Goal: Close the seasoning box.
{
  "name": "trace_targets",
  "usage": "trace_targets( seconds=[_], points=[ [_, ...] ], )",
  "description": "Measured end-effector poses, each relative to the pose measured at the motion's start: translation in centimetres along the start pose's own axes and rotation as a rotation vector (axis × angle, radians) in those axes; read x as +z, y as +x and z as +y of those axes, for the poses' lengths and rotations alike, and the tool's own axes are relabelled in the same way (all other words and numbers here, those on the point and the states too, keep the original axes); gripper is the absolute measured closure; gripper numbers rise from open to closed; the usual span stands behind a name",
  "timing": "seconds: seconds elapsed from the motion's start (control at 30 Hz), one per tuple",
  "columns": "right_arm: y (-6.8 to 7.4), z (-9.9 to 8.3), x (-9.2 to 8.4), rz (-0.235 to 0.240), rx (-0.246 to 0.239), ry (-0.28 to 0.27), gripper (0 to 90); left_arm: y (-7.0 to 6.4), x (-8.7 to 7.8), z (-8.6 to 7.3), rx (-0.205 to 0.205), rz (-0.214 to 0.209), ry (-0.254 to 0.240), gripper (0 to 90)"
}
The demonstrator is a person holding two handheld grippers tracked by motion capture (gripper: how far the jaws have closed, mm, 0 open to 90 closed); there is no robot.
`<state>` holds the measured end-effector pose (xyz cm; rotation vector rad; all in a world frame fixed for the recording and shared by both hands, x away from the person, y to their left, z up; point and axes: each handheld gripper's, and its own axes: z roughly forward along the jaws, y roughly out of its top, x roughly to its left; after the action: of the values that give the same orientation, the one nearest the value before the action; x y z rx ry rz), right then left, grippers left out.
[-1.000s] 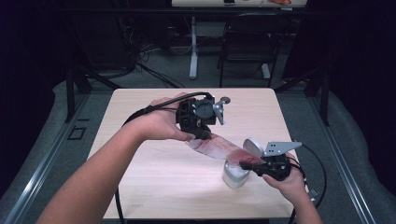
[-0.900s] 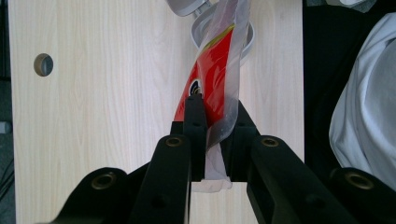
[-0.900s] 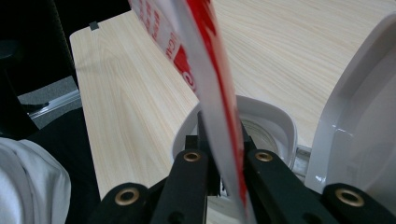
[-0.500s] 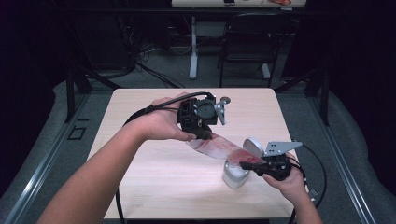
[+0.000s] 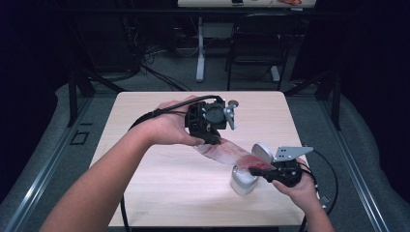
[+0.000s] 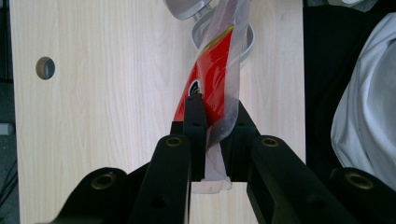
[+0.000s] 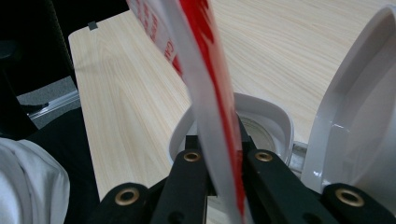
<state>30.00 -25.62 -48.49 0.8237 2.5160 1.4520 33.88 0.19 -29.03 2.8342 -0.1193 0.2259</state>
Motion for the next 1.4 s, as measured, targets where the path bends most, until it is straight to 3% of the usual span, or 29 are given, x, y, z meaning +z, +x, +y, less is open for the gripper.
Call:
trace_targets(
  seconds=[0.6, 1.4],
  points=[
    [0.01, 0.02, -0.04, -0.003, -0.003, 0.001, 89.3, 0.05, 0.06, -0.04, -0.001, 0.001, -0.007, 82.0],
    [0.33, 0.20, -0.89, -0.028, -0.033, 0.044, 89.4, 0.34, 0.66, -0.32, -0.009, -0.008, -0.013, 81.9]
  ],
)
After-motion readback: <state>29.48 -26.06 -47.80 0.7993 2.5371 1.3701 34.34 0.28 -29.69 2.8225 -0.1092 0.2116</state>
